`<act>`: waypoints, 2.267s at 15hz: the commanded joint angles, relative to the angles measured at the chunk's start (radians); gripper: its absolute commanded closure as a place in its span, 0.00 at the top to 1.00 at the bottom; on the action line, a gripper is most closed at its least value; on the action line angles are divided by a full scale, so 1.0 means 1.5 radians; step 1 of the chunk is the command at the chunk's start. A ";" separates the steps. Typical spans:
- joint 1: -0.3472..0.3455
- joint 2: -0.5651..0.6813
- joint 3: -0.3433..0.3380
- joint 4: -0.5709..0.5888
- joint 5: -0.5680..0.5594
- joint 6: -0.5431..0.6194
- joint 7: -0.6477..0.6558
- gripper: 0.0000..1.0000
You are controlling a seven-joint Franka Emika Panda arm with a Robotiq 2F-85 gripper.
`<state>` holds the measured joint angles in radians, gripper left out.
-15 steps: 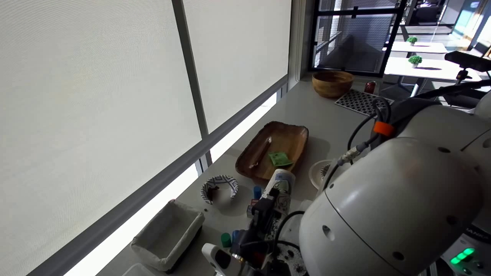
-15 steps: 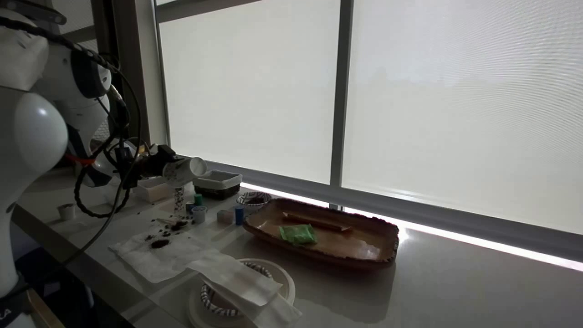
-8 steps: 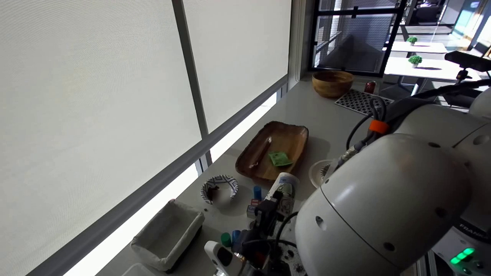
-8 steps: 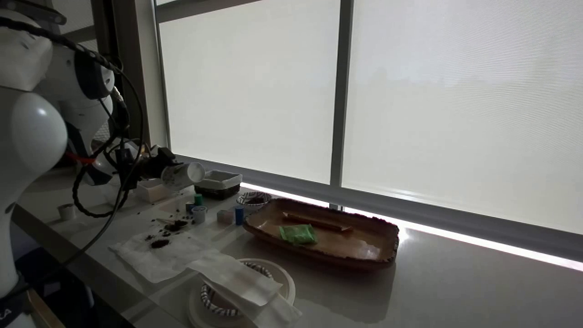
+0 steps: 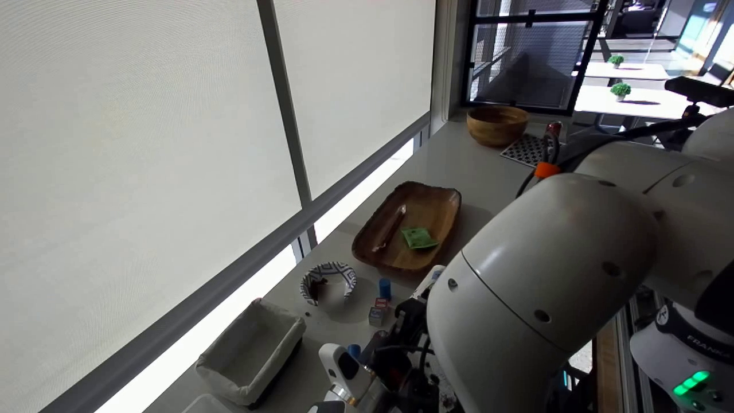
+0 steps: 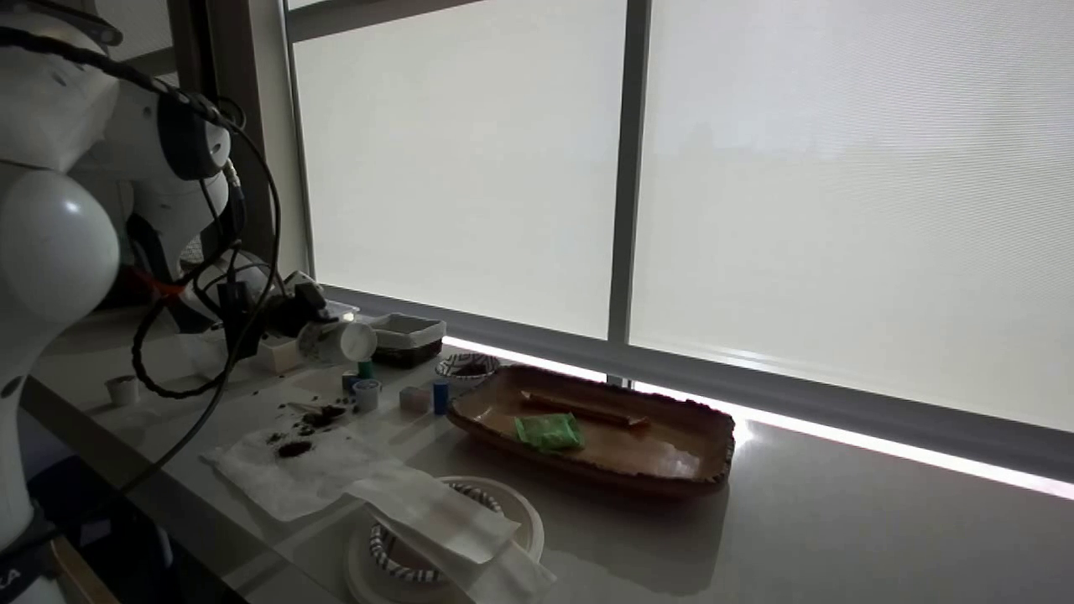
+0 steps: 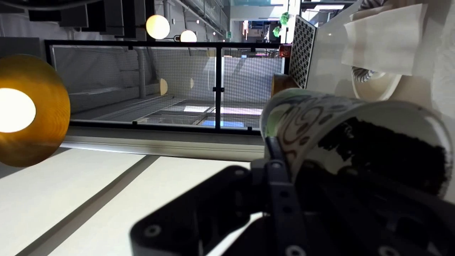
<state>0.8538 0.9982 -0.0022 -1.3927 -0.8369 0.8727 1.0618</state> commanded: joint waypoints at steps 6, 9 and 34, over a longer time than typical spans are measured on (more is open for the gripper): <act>-0.089 -0.175 0.087 -0.204 0.064 0.121 0.195 0.01; -0.108 -0.244 0.116 -0.270 0.067 0.139 0.230 0.01; -0.294 -0.562 0.205 -0.640 0.080 0.652 0.274 0.02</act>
<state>0.4239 0.1539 0.2943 -2.3548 -0.7159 1.8538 1.4725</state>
